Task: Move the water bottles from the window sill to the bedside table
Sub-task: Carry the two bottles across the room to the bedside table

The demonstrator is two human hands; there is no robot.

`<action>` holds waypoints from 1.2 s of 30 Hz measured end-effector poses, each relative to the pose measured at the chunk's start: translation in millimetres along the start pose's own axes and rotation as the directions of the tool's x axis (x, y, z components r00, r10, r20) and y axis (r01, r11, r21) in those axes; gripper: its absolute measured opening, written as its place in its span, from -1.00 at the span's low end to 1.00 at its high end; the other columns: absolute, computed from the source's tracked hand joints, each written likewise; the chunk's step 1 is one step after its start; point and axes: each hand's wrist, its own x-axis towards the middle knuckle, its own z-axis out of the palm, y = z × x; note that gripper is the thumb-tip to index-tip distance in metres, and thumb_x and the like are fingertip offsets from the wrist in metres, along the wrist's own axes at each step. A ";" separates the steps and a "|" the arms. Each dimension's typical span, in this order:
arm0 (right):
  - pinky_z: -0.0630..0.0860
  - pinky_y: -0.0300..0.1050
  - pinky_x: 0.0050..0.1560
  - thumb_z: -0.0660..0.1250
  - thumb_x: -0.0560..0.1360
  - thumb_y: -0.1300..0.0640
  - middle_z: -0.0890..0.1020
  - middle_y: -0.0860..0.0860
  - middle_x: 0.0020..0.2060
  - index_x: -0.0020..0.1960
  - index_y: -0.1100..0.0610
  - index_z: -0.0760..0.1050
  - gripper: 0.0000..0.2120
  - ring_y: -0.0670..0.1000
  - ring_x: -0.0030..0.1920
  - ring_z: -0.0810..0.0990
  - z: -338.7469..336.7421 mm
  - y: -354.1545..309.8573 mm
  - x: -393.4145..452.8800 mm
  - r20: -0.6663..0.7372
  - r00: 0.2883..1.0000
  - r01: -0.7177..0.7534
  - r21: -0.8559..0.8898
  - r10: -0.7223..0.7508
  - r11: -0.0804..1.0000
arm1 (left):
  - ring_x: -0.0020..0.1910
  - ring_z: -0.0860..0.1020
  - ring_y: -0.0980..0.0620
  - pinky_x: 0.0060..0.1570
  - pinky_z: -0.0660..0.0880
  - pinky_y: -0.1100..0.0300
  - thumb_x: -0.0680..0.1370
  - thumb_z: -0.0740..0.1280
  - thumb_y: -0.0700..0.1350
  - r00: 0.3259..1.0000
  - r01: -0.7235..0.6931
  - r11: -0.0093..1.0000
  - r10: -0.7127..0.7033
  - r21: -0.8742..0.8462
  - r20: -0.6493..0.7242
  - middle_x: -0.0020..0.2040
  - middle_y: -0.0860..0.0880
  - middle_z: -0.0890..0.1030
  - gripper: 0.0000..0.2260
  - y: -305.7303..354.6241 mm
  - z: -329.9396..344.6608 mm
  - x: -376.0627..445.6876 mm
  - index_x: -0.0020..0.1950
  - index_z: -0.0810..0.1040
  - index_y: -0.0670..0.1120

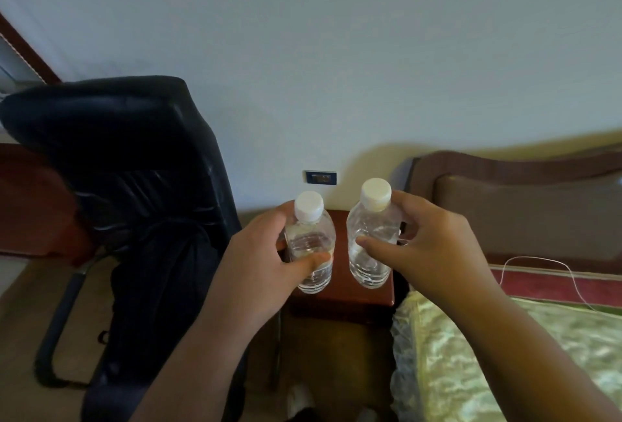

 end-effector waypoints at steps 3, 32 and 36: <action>0.61 -0.13 0.04 0.50 0.31 -0.26 0.64 -0.27 0.10 0.38 -0.21 0.43 -0.33 -0.21 0.04 0.62 5.4 7.8 18.5 -0.001 1.000 -0.020 -0.006 0.020 1.000 | 0.14 0.52 0.30 0.10 0.53 0.26 0.37 0.52 0.17 1.000 -0.002 1.000 0.002 0.002 0.029 0.19 0.29 0.53 -0.41 -8.5 8.9 23.3 0.36 0.40 0.26; 0.58 -0.07 0.08 0.50 0.27 -0.25 0.64 -0.28 0.11 0.35 -0.23 0.44 -0.33 -0.21 0.09 0.60 79.0 67.9 213.1 -0.002 0.964 -0.265 -0.069 0.265 0.962 | 0.18 0.52 0.22 0.15 0.53 0.10 0.37 0.54 0.10 0.969 -0.009 0.999 0.022 -0.054 0.248 0.25 0.22 0.51 -0.38 -99.1 65.5 263.8 0.38 0.39 0.25; 0.55 -0.18 0.09 0.57 0.29 -0.15 0.62 -0.29 0.11 0.35 -0.19 0.47 -0.34 -0.23 0.11 0.59 76.1 82.0 230.6 0.047 0.965 -0.257 -0.015 0.258 0.966 | 0.18 0.52 0.19 0.14 0.50 0.15 0.38 0.55 0.07 0.970 0.015 0.999 -0.004 -0.043 0.245 0.26 0.19 0.51 -0.38 -99.8 80.7 276.5 0.38 0.37 0.26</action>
